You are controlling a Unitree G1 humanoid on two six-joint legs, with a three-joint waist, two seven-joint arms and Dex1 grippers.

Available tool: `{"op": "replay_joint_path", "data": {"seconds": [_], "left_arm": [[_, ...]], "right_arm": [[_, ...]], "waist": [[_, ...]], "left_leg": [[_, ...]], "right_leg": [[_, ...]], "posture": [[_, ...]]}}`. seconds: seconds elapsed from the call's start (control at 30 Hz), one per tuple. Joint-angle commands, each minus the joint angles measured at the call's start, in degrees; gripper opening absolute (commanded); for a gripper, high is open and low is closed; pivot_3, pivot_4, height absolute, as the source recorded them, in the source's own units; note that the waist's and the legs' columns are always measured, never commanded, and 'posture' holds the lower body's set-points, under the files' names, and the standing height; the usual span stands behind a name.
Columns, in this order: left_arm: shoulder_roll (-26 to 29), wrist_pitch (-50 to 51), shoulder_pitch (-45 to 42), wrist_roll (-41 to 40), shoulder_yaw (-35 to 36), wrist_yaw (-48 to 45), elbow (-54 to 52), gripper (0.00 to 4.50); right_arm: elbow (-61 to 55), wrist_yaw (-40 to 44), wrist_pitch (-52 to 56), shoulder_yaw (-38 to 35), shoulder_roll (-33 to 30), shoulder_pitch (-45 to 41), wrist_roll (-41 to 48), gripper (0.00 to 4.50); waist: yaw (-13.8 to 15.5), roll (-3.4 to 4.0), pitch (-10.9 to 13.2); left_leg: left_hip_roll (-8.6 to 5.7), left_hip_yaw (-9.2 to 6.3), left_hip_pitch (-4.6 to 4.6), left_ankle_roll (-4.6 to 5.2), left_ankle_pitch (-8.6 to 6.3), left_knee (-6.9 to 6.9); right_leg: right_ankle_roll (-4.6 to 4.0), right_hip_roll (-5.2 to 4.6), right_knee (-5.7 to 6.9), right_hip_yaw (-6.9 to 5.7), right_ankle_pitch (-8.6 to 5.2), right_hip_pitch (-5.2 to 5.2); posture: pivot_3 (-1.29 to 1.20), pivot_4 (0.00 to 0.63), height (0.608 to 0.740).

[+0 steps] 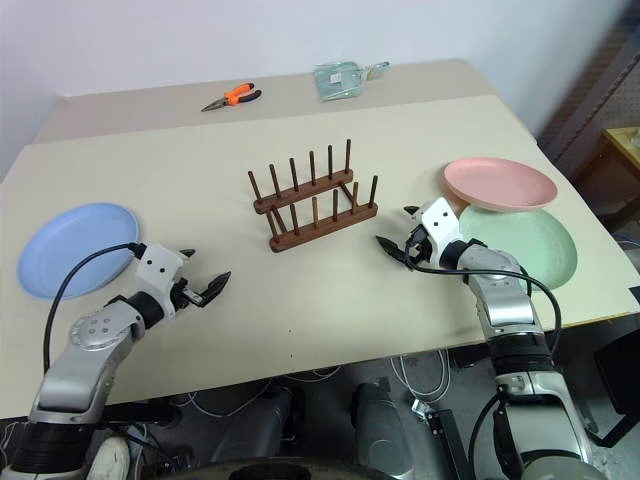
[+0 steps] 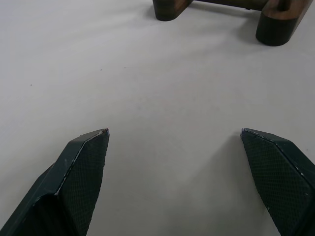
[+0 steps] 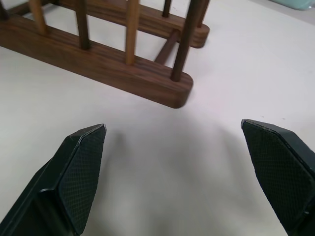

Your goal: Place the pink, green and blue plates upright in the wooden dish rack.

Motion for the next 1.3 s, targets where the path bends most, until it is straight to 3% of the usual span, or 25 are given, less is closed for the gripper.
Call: {"op": "replay_joint_path", "data": {"seconds": [0.03,0.37,0.6,0.73,0.93,1.2,1.3], "left_arm": [[-0.6,-0.4,-1.1,0.6,-0.7,0.8,-1.3,4.40],[-1.3,-1.6,-3.8,1.3,-2.0,0.7,1.0,4.40],[-0.5,-2.3,-5.5,0.8,-3.0,-2.3,3.2,4.40],[0.6,-3.1,-9.7,0.7,-7.2,-8.4,6.9,4.40],[-1.9,-7.1,-21.4,2.5,-12.8,-14.0,20.9,4.40],[-9.2,-13.2,-35.8,7.1,-20.3,-19.8,42.6,4.40],[-10.4,-14.7,-37.0,7.3,-19.9,-20.8,45.0,3.54]], "right_arm": [[1.6,-0.6,-2.4,-0.1,0.7,-3.0,-0.6,4.50],[5.2,-2.0,-5.1,0.5,1.0,-5.5,-2.7,4.50],[-0.3,-1.4,-1.6,-0.3,-0.1,-1.1,-0.9,4.50],[-8.4,-1.1,2.4,-0.2,0.3,3.8,1.1,4.50],[-19.6,-3.6,7.4,1.3,2.7,10.0,1.7,4.50],[-23.1,-8.0,8.4,2.1,5.0,12.0,0.1,4.50],[-23.5,-8.9,8.3,2.6,5.5,11.8,-0.4,4.50]], "waist": [[0.0,0.00,0.0],[0.0,0.00,0.0],[0.0,0.00,0.0],[0.3,0.00,0.0],[0.4,0.02,0.0],[1.6,0.01,0.0],[1.3,0.02,0.0]], "left_leg": [[0.00,0.00,0.00,0.00,0.00,0.00],[-0.01,0.01,0.00,0.00,0.00,0.02],[-0.01,0.01,0.00,0.00,0.00,0.01],[-0.01,-0.01,-0.01,0.01,0.00,0.02],[-0.02,-0.01,0.00,0.01,0.00,0.05],[-0.06,-0.06,-0.01,0.02,0.00,0.22],[-0.11,-0.05,-0.01,0.14,-0.08,0.36]], "right_leg": [[0.00,0.00,0.00,0.00,0.00,0.00],[0.04,0.01,0.00,0.00,0.03,0.00],[0.16,0.01,0.00,0.00,0.10,0.00],[0.15,0.01,0.01,-0.01,0.09,0.02],[0.16,0.01,0.03,-0.03,0.10,0.03],[0.18,0.02,0.03,-0.13,0.11,0.15],[0.23,0.01,-0.02,-0.13,0.10,0.26]], "posture": [[0.00,0.150,0.740],[0.00,0.150,0.740],[0.00,0.150,0.740],[0.00,0.150,0.740],[0.00,0.150,0.740],[0.00,0.150,0.740],[0.00,0.150,0.740]]}}
